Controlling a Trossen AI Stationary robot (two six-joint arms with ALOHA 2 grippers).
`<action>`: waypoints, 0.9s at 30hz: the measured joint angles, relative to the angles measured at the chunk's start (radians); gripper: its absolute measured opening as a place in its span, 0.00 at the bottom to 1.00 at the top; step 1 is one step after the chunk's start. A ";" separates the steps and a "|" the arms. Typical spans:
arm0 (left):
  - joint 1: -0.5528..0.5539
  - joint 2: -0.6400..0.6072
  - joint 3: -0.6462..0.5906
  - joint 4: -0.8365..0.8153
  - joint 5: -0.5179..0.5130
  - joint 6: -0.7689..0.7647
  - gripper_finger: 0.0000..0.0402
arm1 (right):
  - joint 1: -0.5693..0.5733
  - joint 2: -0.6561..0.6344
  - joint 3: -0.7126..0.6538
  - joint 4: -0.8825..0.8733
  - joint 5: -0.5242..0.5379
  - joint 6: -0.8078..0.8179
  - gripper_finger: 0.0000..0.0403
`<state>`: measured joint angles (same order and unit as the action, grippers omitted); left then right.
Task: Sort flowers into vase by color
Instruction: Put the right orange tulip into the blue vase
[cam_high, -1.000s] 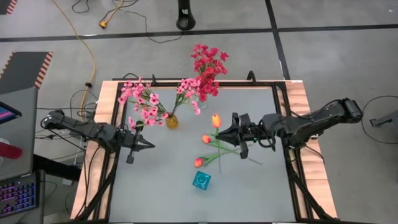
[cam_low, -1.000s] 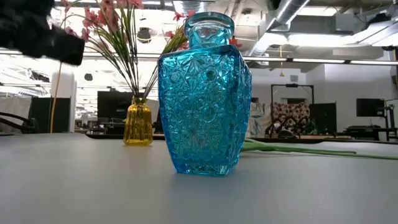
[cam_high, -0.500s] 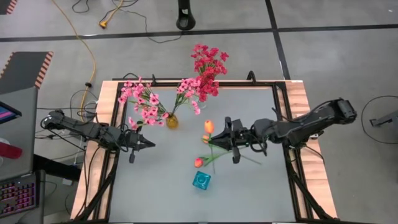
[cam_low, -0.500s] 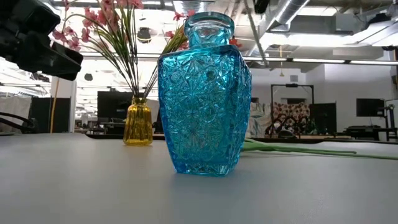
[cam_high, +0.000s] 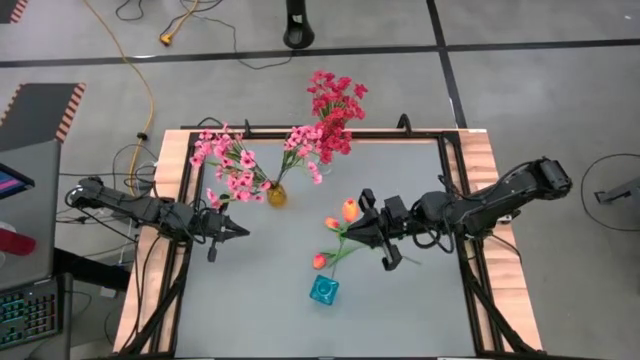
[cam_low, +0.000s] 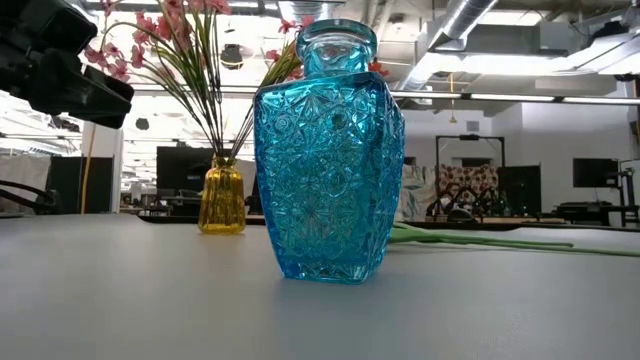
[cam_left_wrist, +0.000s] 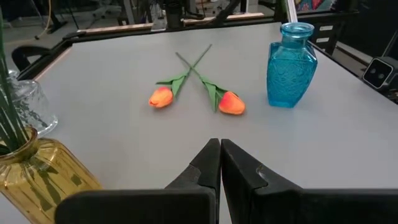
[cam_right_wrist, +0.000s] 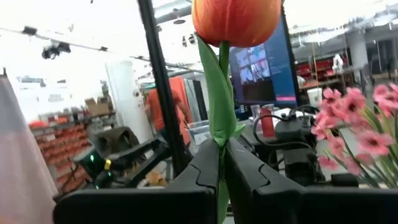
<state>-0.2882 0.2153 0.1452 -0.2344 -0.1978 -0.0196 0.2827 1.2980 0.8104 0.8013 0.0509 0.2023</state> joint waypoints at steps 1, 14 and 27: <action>0.000 0.000 0.000 0.000 0.000 0.000 0.00 | 0.007 0.000 0.000 0.000 0.000 -0.024 0.10; 0.000 0.000 0.000 0.005 0.000 -0.001 0.00 | 0.073 0.083 0.000 0.128 -0.003 -0.161 0.10; 0.000 0.000 0.000 0.009 0.000 0.007 0.00 | 0.069 0.163 0.000 0.155 -0.002 -0.158 0.10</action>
<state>-0.2886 0.2157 0.1455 -0.2256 -0.1980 -0.0124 0.3519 1.4607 0.8104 0.9560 0.0485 0.0446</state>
